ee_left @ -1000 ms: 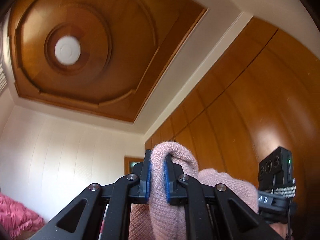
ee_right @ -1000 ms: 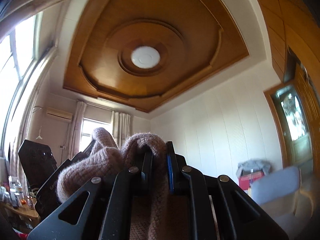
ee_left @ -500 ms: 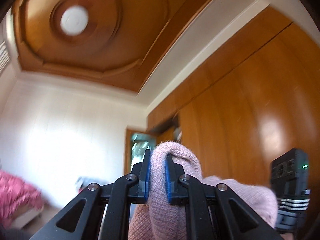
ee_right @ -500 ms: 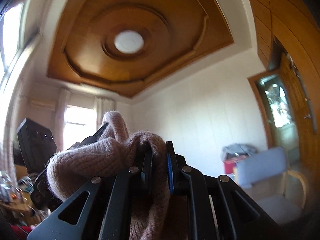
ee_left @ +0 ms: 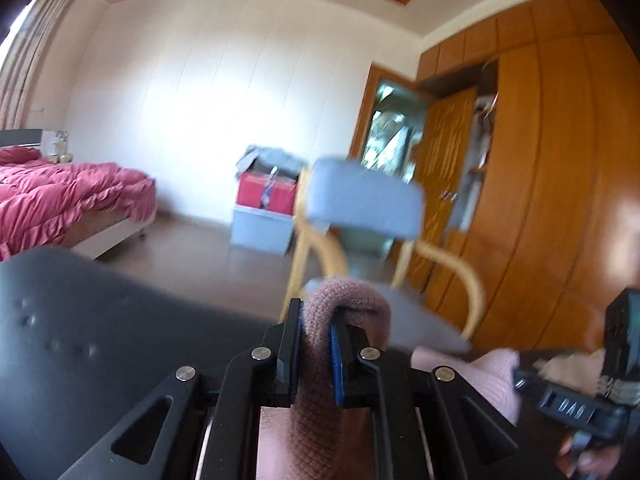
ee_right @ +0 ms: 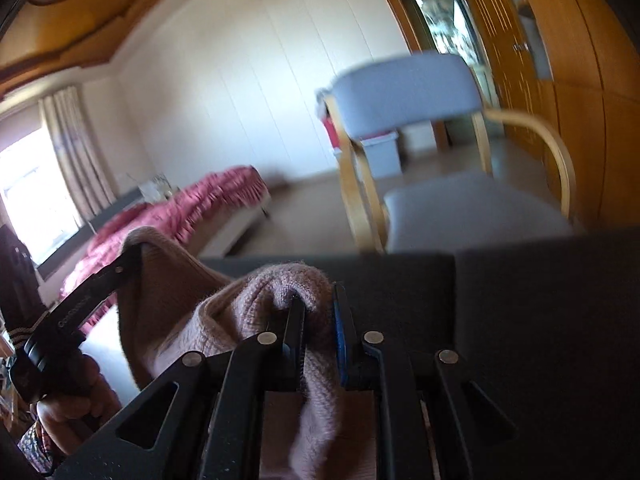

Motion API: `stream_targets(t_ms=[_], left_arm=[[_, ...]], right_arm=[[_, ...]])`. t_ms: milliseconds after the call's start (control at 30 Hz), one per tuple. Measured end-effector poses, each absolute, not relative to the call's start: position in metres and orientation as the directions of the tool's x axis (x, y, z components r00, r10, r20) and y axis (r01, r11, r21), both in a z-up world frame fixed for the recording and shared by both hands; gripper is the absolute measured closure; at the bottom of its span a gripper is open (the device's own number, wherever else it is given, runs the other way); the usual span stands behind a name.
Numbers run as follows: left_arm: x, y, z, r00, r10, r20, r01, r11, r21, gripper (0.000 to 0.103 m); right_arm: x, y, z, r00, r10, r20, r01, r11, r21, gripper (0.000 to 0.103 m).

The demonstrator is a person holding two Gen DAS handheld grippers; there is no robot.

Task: Fold clothes
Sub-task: 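Lower the held sweater edge onto the black surface with both grippers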

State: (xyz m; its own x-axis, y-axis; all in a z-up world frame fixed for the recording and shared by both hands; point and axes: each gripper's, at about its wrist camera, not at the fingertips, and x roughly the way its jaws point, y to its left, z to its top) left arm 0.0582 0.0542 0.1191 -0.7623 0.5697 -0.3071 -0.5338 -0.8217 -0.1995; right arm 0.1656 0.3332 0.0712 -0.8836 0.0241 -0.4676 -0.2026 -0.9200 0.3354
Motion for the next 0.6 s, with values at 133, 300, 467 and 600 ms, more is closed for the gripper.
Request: stream_targets(t_ms=[133,300,467,600], left_arm=[[0.039,0.079,0.089,-0.759,0.532,-0.375,-0.535,-0.838,-0.107,0.092],[-0.015,0.094,0.062,-0.713,0.48,-0.511,-0.466,-0.869,-0.165,0.091],[-0.089,0.108,0.001,-0.522,0.469,-0.713,-0.404,-0.871,-0.278,0.091],[-0.104,0.122,-0.008,-0.496,0.496,-0.712,-0.419,-0.855,-0.304,0.091]], right_arm=[[0.144,0.359,0.04,-0.832,0.067,-0.55,-0.264,-0.921,0.287,0.09],[0.119,0.391,0.018,-0.773,0.105,-0.626,-0.348,-0.895,0.279,0.09],[0.092,0.421,-0.007,-0.732,0.038,-0.68,-0.401,-0.831,0.386,0.09],[0.076,0.429,-0.018,-0.721,0.054,-0.691,-0.415,-0.832,0.368,0.09]])
